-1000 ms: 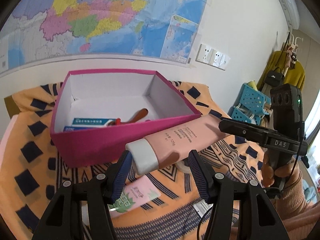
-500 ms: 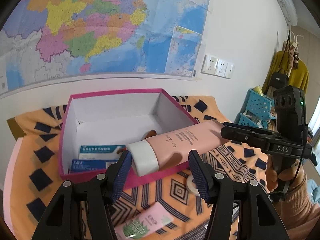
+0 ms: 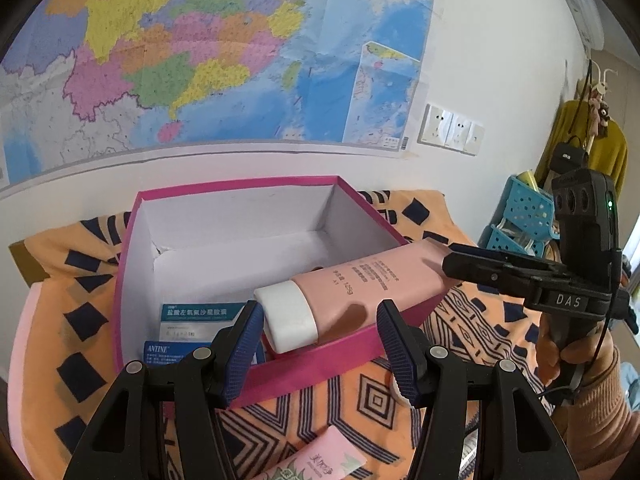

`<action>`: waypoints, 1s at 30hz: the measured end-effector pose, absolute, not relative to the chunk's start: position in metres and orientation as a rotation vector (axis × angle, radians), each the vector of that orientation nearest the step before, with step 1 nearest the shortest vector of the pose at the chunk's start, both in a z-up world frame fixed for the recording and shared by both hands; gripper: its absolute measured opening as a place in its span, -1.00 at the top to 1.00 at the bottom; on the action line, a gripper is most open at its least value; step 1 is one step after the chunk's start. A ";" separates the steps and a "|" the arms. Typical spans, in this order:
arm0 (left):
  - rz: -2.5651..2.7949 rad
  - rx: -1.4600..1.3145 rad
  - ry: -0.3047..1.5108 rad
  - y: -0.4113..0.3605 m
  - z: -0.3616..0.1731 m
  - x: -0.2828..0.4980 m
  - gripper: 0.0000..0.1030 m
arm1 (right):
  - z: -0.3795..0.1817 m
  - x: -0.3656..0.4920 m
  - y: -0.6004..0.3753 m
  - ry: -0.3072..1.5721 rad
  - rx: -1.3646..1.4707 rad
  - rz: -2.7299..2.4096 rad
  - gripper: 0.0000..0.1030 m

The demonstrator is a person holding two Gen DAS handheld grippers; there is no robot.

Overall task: Organize rigid objects
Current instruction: 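Lower the pink tube into the magenta box and open the right gripper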

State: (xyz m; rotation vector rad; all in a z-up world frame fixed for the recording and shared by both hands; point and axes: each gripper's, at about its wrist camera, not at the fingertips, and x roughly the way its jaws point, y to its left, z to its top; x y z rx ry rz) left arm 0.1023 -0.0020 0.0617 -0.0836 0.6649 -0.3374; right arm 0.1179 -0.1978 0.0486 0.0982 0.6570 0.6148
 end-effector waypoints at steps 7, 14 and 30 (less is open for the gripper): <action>-0.332 -0.120 0.706 0.005 0.050 0.124 -0.15 | 0.038 0.132 -0.193 0.683 0.089 0.596 -0.05; -0.328 -0.126 0.746 0.005 0.039 0.141 -0.15 | 0.032 0.144 -0.188 0.702 0.054 0.561 -0.04; -0.318 -0.056 0.722 -0.005 0.038 0.130 -0.14 | 0.027 0.136 -0.183 0.677 -0.001 0.508 -0.04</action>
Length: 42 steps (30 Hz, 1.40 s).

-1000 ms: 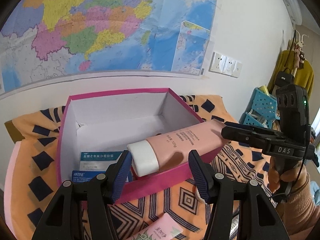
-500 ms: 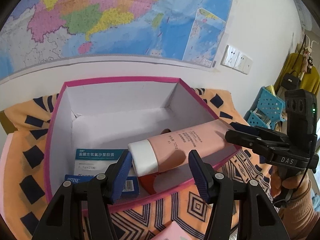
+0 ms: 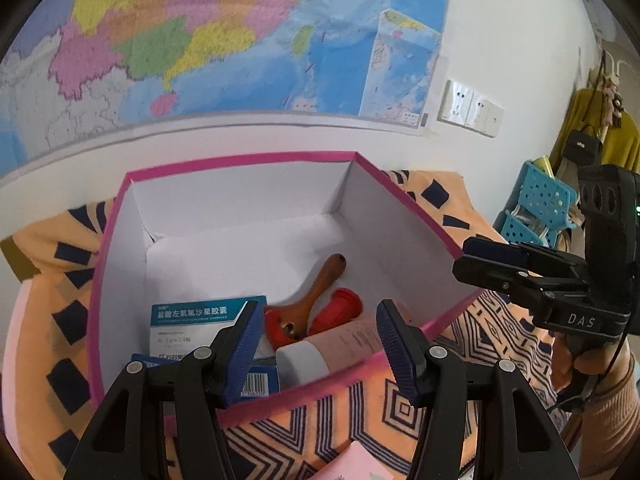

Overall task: Organize rigid objects
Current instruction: 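Move the right gripper to the white tube with black cap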

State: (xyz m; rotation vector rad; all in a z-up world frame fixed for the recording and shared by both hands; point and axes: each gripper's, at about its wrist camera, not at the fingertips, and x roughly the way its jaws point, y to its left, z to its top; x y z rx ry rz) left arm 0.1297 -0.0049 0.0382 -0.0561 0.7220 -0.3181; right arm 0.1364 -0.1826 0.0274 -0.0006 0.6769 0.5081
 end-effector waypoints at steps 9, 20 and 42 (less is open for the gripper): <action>-0.331 -0.037 0.658 -0.005 0.053 0.097 -0.14 | 0.032 0.115 -0.192 0.667 0.042 0.542 -0.04; -0.361 -0.111 0.645 0.001 0.053 0.055 -0.18 | 0.039 0.079 -0.201 0.659 0.105 0.629 -0.04; -0.664 -0.047 0.910 -0.087 -0.028 0.014 -0.18 | -0.053 -0.010 -0.267 0.992 0.212 0.570 -0.04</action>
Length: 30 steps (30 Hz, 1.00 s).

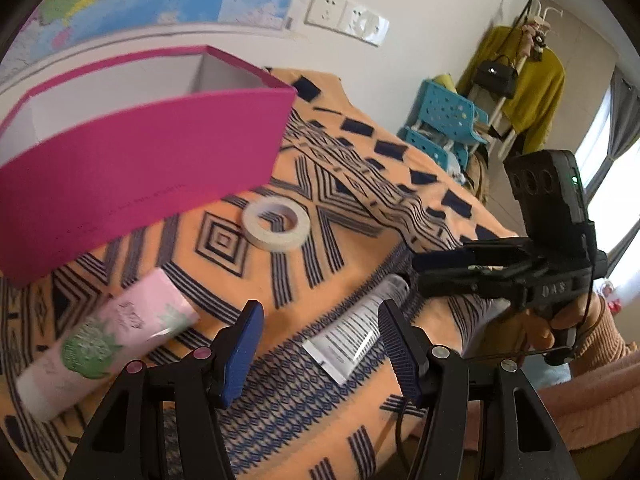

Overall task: Organize rigid objects
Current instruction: 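Move the right gripper to the white tube with black cap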

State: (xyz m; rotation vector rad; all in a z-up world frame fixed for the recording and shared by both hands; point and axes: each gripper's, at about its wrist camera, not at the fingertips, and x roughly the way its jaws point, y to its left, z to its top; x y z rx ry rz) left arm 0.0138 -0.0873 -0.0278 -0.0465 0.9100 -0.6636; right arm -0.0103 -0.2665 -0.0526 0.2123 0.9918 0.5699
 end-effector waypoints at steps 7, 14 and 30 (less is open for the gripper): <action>-0.672 -0.020 0.962 -0.099 -0.042 0.014 -0.14 | -0.068 -0.017 -0.251 1.046 0.194 0.632 0.13; -0.648 -0.026 0.980 -0.094 -0.046 0.012 -0.14 | -0.075 0.003 -0.233 1.008 0.252 0.624 0.14; -0.679 0.064 0.999 -0.110 -0.050 0.006 -0.14 | -0.066 0.026 -0.228 0.961 0.204 0.568 0.14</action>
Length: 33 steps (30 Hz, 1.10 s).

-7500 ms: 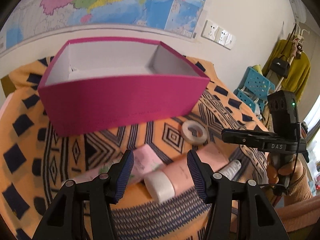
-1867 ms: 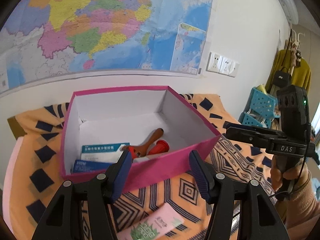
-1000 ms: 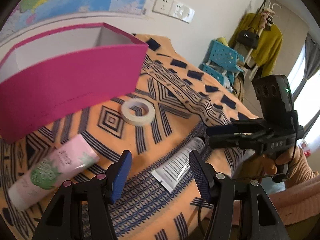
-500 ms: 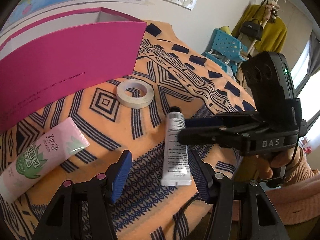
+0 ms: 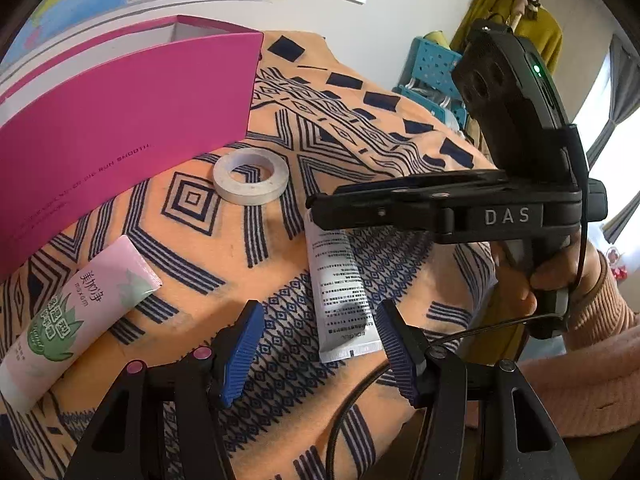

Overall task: Organize rigid objects
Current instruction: 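Move the right gripper to the white tube with black cap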

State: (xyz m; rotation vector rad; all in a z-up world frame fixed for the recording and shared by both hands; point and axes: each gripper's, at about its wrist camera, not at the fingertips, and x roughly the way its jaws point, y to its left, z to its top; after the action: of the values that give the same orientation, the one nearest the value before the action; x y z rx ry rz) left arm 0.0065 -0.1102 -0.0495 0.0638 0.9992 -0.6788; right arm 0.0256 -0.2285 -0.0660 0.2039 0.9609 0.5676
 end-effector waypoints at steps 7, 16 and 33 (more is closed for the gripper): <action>-0.693 0.058 1.013 -0.120 -0.054 0.011 -0.14 | -0.069 0.031 -0.210 0.966 0.208 0.622 0.14; -0.689 0.023 1.019 -0.119 -0.054 0.018 -0.14 | -0.072 0.052 -0.173 0.975 0.220 0.760 0.14; -0.622 0.062 0.927 -0.094 -0.036 0.046 0.06 | -0.065 -0.020 -0.237 1.028 0.248 0.672 0.14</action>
State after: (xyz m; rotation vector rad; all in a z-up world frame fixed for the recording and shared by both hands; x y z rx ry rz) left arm 0.0460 -0.0937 -0.0360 0.0620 0.9272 -0.6218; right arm -0.0203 -0.2371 -0.0650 0.2479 1.0281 0.6719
